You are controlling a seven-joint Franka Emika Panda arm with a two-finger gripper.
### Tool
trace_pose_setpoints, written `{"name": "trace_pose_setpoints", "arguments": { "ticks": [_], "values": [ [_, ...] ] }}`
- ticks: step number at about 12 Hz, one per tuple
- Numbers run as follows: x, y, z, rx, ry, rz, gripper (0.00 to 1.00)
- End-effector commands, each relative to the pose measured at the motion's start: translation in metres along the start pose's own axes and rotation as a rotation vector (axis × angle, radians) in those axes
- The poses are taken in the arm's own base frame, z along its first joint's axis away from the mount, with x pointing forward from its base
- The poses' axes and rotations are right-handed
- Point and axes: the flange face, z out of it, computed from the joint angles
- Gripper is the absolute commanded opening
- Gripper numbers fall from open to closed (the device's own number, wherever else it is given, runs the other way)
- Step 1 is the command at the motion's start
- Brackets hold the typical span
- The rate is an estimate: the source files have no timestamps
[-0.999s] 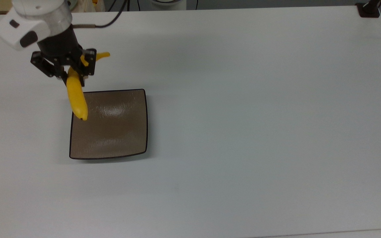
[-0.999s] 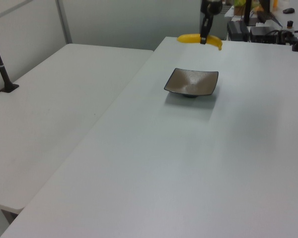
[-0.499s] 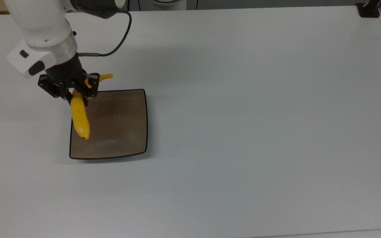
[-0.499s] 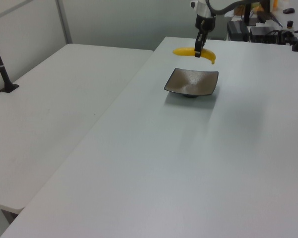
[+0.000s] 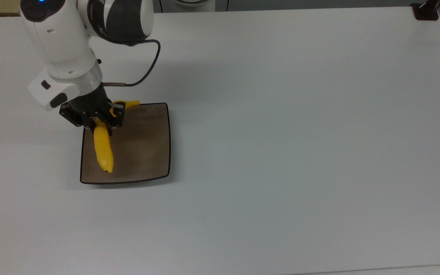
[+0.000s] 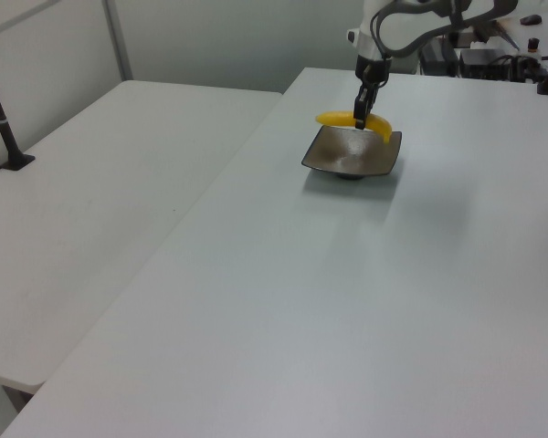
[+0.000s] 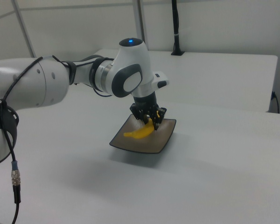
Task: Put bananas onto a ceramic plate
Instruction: 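Lower the banana onto the plate and open the gripper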
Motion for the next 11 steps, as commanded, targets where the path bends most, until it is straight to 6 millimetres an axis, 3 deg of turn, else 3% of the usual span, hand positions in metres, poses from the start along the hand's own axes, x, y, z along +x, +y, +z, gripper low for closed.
{"name": "trace_pose_setpoints", "arguments": {
  "ticks": [1,4,6,7,8,9,11],
  "values": [
    [0.0,-0.012,0.016,0.0,0.05,0.049,0.01],
    [-0.002,-0.017,0.03,0.005,0.034,0.043,0.04],
    [-0.002,-0.017,0.034,0.005,0.027,0.042,0.24],
    [-0.003,-0.017,0.039,0.006,0.02,0.042,0.46],
    [-0.004,-0.017,0.04,0.007,0.018,0.042,0.47],
    [-0.003,-0.017,0.039,0.008,0.02,0.045,0.6],
    [-0.003,-0.017,0.036,0.007,0.023,0.048,0.75]
  ]
}}
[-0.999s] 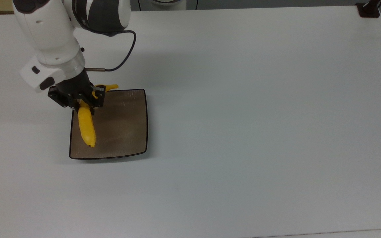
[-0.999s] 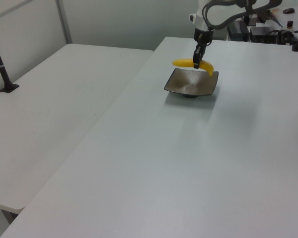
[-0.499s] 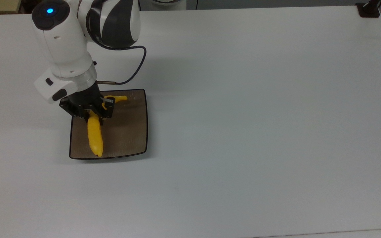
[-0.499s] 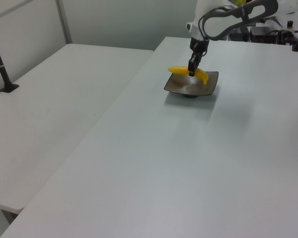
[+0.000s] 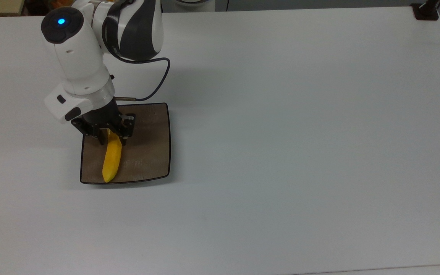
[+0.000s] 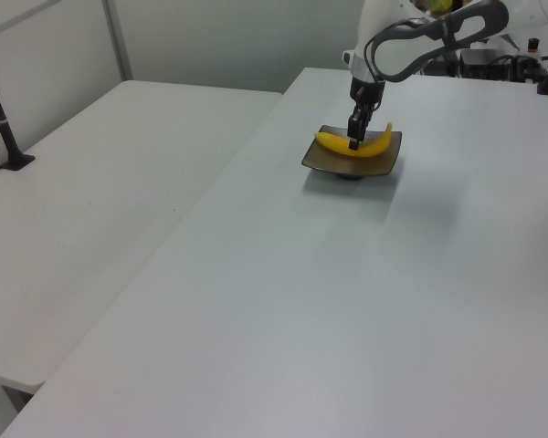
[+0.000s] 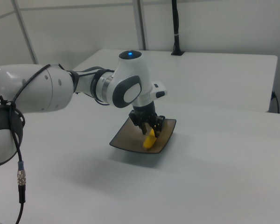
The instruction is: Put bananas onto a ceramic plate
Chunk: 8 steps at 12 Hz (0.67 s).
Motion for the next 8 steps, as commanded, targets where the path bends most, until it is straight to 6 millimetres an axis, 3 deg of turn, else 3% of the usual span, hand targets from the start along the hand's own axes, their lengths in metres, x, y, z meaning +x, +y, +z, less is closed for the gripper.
{"name": "trace_pose_setpoints", "arguments": {
  "ticks": [1,2,4,8],
  "values": [
    [-0.001,-0.006,-0.012,0.004,0.023,0.03,0.94],
    [0.0,-0.008,-0.031,-0.001,0.044,0.044,1.0],
    [-0.008,-0.017,-0.074,-0.002,0.021,0.04,1.0],
    [-0.044,-0.027,-0.18,0.004,-0.078,0.033,1.0]
  ]
}}
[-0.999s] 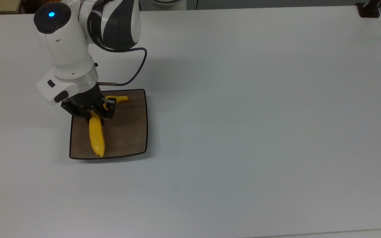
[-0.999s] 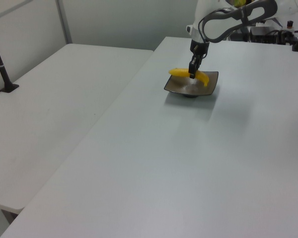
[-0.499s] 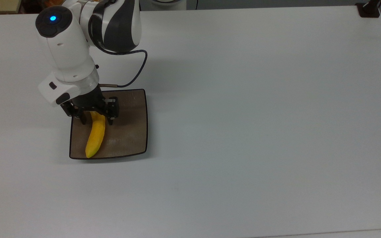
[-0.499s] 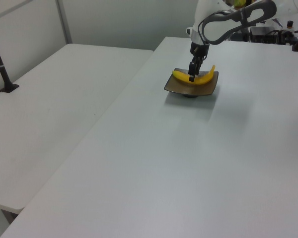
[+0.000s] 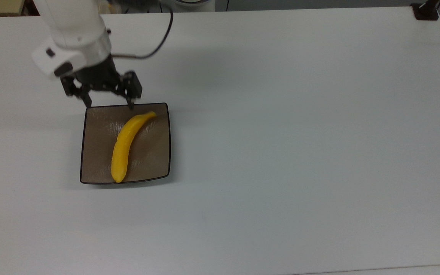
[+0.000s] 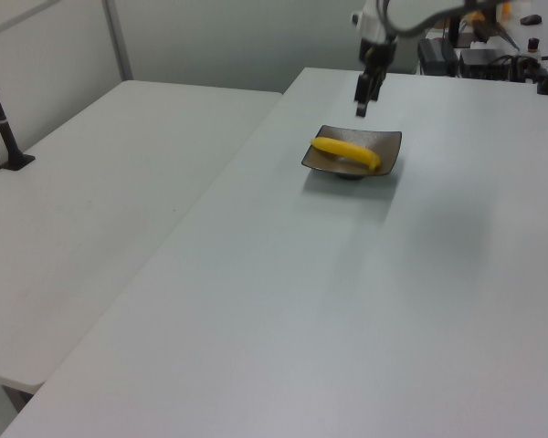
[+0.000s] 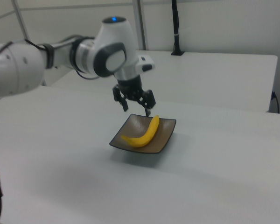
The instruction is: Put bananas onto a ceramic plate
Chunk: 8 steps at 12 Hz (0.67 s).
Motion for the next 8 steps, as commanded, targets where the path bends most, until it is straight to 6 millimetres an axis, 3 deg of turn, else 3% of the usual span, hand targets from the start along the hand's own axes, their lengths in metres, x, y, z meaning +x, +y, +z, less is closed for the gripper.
{"name": "trace_pose_setpoints", "arguments": {
  "ticks": [1,2,5,8],
  "values": [
    [-0.045,-0.023,-0.089,0.003,-0.072,-0.003,1.0],
    [-0.059,-0.031,-0.117,0.006,-0.085,-0.006,1.0],
    [-0.095,-0.063,-0.172,0.009,-0.127,0.039,1.0],
    [-0.114,-0.099,-0.191,0.01,-0.155,0.053,1.0]
  ]
}}
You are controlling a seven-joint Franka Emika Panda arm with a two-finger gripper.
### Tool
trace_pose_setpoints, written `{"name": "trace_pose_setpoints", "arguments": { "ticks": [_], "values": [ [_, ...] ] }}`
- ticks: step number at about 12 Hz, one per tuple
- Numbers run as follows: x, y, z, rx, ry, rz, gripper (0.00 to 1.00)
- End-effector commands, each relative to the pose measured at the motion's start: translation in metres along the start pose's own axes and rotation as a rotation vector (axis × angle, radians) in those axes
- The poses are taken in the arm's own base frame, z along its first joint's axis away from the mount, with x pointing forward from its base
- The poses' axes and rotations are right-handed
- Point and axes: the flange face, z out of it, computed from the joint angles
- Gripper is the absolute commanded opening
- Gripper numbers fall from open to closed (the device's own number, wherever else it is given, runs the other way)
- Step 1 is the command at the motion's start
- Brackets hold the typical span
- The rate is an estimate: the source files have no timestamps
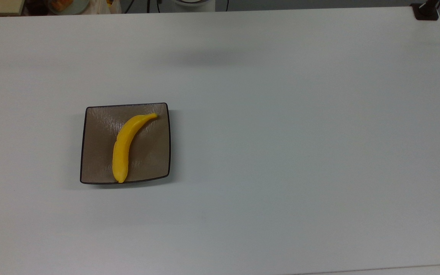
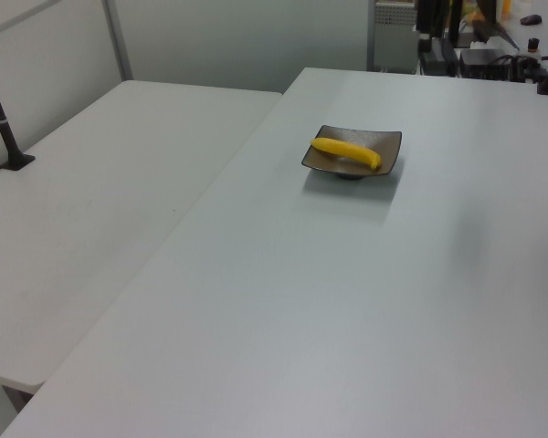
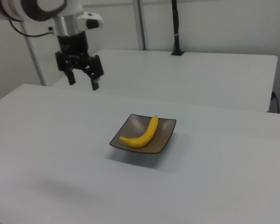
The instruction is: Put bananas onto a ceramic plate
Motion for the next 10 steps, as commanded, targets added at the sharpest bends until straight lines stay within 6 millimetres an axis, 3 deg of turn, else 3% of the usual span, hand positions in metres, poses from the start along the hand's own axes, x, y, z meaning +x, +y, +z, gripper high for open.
{"name": "trace_pose_setpoints", "arguments": {
  "ticks": [1,3,7,10],
  "values": [
    [-0.02,-0.035,-0.001,0.001,-0.027,0.012,1.0],
    [-0.017,-0.055,0.005,0.001,-0.018,-0.026,1.0],
    [-0.006,-0.062,0.014,0.014,0.066,-0.046,1.0],
    [-0.01,-0.069,0.02,0.021,0.06,-0.059,1.0]
  ]
}}
